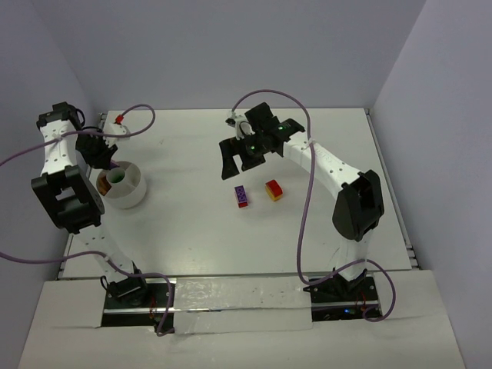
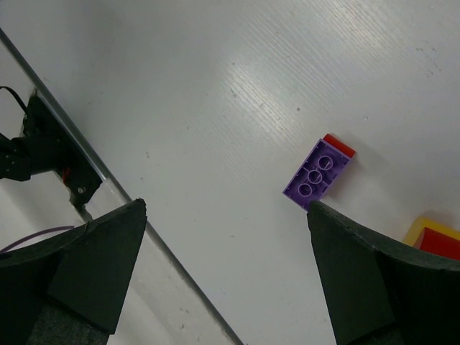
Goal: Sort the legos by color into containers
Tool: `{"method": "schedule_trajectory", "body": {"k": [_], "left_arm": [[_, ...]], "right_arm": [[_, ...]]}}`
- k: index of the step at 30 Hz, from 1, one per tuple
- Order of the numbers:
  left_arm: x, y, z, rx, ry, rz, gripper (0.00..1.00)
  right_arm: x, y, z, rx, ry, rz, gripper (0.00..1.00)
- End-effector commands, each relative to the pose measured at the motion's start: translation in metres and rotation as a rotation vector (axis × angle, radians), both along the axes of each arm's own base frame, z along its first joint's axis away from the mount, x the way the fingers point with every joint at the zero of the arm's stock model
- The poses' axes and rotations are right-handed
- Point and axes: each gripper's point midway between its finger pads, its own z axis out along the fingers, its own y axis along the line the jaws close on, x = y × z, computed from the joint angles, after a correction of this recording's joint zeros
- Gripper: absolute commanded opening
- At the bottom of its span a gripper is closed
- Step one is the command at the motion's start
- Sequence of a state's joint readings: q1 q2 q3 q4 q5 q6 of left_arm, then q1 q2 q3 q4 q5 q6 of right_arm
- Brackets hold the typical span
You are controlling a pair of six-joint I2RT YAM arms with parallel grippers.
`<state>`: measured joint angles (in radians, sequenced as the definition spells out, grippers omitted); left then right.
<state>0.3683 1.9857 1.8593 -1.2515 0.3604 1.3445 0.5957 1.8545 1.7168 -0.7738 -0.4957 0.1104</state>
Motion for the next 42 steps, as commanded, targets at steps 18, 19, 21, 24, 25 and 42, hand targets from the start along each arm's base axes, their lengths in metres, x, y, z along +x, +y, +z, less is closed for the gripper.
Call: {"method": "schedule_trajectory", "body": {"k": [18,19,21,24,25,42], "left_arm": [[0.022,-0.007,0.121,0.029,-0.303,0.004,0.54],[0.025,-0.011,0.132,0.005,-0.348,0.02,0.54],[0.023,-0.024,0.158,-0.059,-0.437,0.071,0.54],[0.019,-0.04,0.189,-0.149,-0.562,0.127,0.55],[0.016,-0.048,0.192,-0.204,-0.568,0.162,0.58],[-0.054,-0.132,0.189,-0.596,-0.628,0.225,0.84]], "right_arm": [[0.019,-0.02,-0.01,-0.15,-0.105,-0.134,1.0],[0.019,-0.023,-0.016,-0.187,-0.109,-0.152,0.99],[0.018,-0.025,-0.025,-0.234,-0.108,-0.182,0.98],[0.012,-0.03,-0.042,-0.329,-0.118,-0.227,0.93],[0.012,-0.031,-0.05,-0.359,-0.111,-0.242,0.92],[0.01,-0.024,-0.107,-0.473,-0.002,-0.319,0.82]]}}
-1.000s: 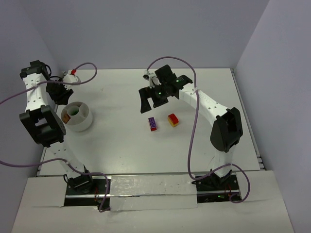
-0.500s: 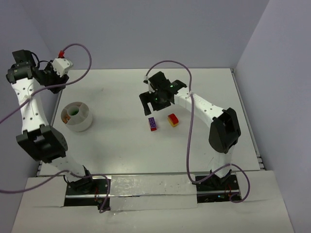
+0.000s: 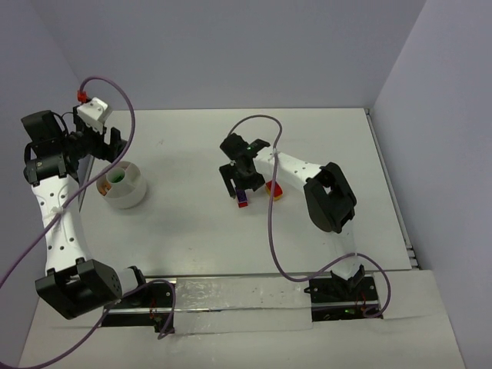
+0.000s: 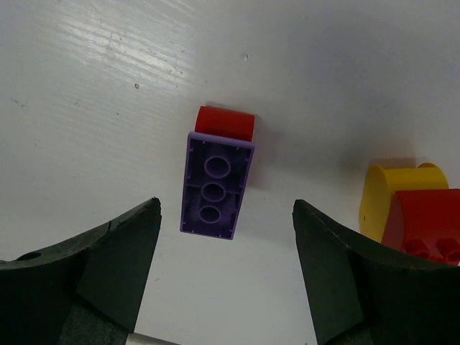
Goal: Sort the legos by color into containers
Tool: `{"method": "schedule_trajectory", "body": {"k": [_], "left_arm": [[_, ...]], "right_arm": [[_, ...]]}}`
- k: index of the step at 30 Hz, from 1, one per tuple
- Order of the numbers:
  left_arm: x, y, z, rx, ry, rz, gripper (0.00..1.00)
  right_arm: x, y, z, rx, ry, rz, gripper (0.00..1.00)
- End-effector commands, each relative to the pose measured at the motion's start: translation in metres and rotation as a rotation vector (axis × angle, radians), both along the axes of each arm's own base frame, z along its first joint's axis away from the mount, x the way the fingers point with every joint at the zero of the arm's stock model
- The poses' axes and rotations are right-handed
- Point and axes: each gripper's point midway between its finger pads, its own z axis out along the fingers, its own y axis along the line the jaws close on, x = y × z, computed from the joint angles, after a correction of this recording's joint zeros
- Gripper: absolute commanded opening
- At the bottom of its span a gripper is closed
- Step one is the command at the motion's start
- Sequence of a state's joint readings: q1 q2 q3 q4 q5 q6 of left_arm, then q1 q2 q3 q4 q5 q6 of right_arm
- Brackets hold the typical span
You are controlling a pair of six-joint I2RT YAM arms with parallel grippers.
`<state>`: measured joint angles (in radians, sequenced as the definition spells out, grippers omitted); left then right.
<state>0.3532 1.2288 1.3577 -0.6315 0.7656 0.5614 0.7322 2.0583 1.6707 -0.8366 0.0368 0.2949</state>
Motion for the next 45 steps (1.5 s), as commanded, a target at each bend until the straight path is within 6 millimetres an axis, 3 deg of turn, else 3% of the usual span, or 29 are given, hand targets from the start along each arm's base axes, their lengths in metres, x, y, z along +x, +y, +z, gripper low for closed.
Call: {"method": "schedule_trajectory", "body": {"k": [1,5,11,17,19,23,28,33,36,38,40,41,42,43,44,45], "left_arm": [[-0.014,-0.026,0.004,-0.048,-0.034,-0.1,0.84],[-0.016,-0.032,-0.001,-0.061,-0.026,-0.12,0.84],[-0.022,-0.043,-0.005,-0.1,-0.016,-0.17,0.85],[-0.041,-0.067,-0.019,-0.157,0.025,-0.309,0.85],[-0.045,-0.073,-0.024,-0.187,0.046,-0.33,0.85],[-0.055,-0.091,-0.033,-0.248,0.081,-0.394,0.81],[-0.061,-0.099,-0.043,-0.286,0.114,-0.403,0.8],[-0.06,-0.105,-0.047,-0.312,0.123,-0.403,0.8],[-0.062,-0.109,-0.048,-0.367,0.158,-0.42,0.8],[-0.067,-0.116,-0.052,-0.42,0.207,-0.456,0.79],[-0.084,-0.128,-0.055,-0.457,0.28,-0.535,0.78],[-0.083,-0.133,-0.058,-0.419,0.24,-0.592,0.78],[-0.101,-0.145,-0.064,-0.439,0.338,-0.644,0.78],[-0.106,-0.149,-0.068,-0.386,0.294,-0.711,0.78],[-0.117,-0.154,-0.075,-0.398,0.335,-0.757,0.78],[-0.123,-0.158,-0.073,-0.441,0.337,-0.785,0.77]], "right_arm": [[0.009,0.004,0.019,0.041,-0.053,-0.036,0.84],[-0.002,0.003,0.008,0.064,-0.022,-0.041,0.9],[-0.008,0.01,-0.004,0.107,-0.013,-0.001,0.9],[-0.01,0.018,-0.004,0.175,-0.038,0.048,0.87],[-0.012,0.02,-0.007,0.187,-0.033,0.066,0.81],[-0.011,0.026,-0.006,0.22,-0.056,0.109,0.55],[-0.001,0.02,-0.004,0.195,-0.124,0.119,0.51],[0.004,0.011,-0.008,0.146,-0.168,0.173,0.24],[-0.003,0.014,0.005,0.181,-0.193,0.278,0.01],[-0.01,0.013,0.015,0.208,-0.214,0.354,0.0],[-0.027,0.021,0.039,0.288,-0.226,0.479,0.0],[-0.03,0.019,0.04,0.29,-0.212,0.489,0.0],[-0.047,0.024,0.053,0.354,-0.183,0.589,0.0],[-0.054,0.027,0.061,0.388,-0.181,0.663,0.0],[-0.072,0.031,0.072,0.459,-0.143,0.722,0.0],[-0.076,0.034,0.081,0.488,-0.15,0.769,0.0]]}}
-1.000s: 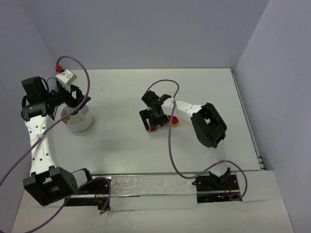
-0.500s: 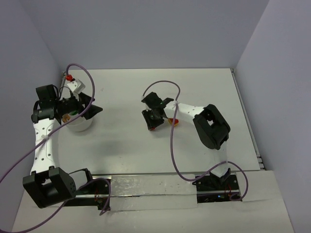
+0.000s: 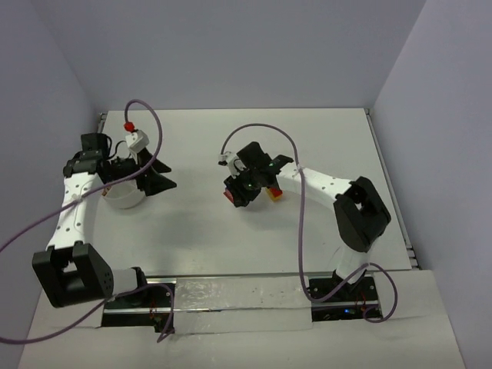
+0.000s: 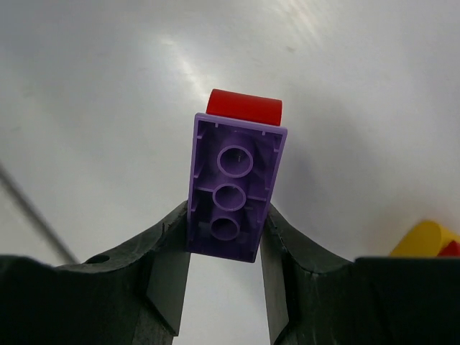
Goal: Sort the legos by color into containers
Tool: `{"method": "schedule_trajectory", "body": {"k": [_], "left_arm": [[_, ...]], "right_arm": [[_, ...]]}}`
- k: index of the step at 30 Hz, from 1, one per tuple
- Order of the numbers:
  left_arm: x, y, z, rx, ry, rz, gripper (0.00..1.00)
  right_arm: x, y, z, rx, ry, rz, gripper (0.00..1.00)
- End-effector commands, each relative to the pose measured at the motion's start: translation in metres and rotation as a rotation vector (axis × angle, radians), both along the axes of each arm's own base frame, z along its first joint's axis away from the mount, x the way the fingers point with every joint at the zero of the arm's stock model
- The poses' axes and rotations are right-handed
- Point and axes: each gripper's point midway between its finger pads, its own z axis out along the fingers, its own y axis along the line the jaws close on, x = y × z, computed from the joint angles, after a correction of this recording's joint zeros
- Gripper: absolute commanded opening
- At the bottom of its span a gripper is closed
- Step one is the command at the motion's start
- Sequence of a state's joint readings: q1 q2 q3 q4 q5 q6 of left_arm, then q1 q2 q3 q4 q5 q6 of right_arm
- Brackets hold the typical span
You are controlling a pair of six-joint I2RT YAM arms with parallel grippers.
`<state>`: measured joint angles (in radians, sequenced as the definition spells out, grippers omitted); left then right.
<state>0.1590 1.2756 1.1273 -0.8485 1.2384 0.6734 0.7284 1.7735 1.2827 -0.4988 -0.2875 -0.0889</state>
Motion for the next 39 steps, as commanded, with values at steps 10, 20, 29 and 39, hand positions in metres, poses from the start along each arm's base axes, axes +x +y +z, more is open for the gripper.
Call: {"method": "schedule_trajectory", "body": {"k": [10,20,29,39], "left_arm": [[-0.063,-0.048,0.004,-0.24,0.091,-0.278,0.75],[-0.044,-0.037,0.019,-0.019,-0.024,-0.18,0.74],[-0.109,-0.076,0.022,-0.107,0.054,-0.395,0.77],[-0.1,-0.089,0.026,-0.128,0.089,-0.323,0.77]], "right_arm": [[-0.087,0.04,0.114,0.374,0.144,0.532,0.0],[-0.101,0.044,0.125,0.389,0.221,0.552,0.0],[-0.107,0.041,0.138,0.403,0.203,0.562,0.0],[-0.125,0.049,0.155,0.408,0.152,0.616,0.0]]}}
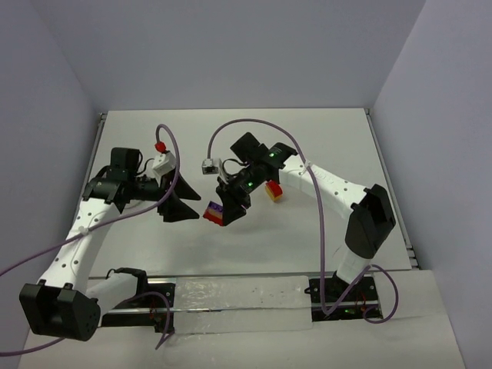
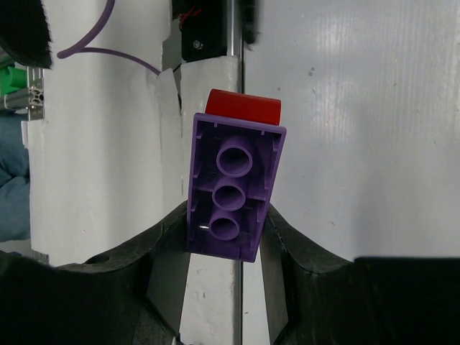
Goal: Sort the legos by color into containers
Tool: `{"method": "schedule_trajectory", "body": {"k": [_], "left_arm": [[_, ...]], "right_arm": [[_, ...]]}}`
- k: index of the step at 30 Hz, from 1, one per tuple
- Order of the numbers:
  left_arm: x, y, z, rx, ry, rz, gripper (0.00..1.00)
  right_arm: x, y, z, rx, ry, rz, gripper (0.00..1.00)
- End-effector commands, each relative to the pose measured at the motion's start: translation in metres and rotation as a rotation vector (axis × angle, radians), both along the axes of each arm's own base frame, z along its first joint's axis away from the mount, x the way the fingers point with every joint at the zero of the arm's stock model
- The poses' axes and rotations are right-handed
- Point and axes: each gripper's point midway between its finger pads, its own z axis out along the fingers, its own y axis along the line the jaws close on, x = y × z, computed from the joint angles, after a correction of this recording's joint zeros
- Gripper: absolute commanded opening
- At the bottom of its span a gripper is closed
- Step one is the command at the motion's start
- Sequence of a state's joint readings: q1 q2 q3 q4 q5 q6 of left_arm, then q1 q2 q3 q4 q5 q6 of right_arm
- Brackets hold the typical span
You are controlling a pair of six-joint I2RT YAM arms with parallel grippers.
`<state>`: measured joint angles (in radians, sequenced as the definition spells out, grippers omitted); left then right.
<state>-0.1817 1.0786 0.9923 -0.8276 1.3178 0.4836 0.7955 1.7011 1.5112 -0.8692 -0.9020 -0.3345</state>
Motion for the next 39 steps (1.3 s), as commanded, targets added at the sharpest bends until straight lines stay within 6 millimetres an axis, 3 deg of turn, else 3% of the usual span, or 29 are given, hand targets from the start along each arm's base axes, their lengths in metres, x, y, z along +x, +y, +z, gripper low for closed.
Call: {"method": "schedule_trajectory", "body": {"k": [1,13,22,31,39], "left_arm": [[0.011,-0.007,0.014,-0.038,-0.027,0.029,0.76],[0.0,-0.023,0.017,-0.067,0.022,0.064,0.73],[0.002,-0.025,0.009,-0.052,0.046,0.085,0.69],[0.005,-0.025,0.008,-0.051,0.04,0.107,0.74],[0.003,-0.024,0.004,-0.045,0.05,0.097,0.68]], "right_arm": [[-0.011,0.008,0.039,0.084,-0.082,0.042,0.0],[-0.017,0.013,0.053,0.101,-0.099,0.055,0.0],[-0.02,0.014,0.057,0.107,-0.107,0.059,0.0],[-0.021,0.013,0.059,0.107,-0.112,0.062,0.0],[-0.022,0.014,0.063,0.117,-0.109,0.062,0.0]]}}
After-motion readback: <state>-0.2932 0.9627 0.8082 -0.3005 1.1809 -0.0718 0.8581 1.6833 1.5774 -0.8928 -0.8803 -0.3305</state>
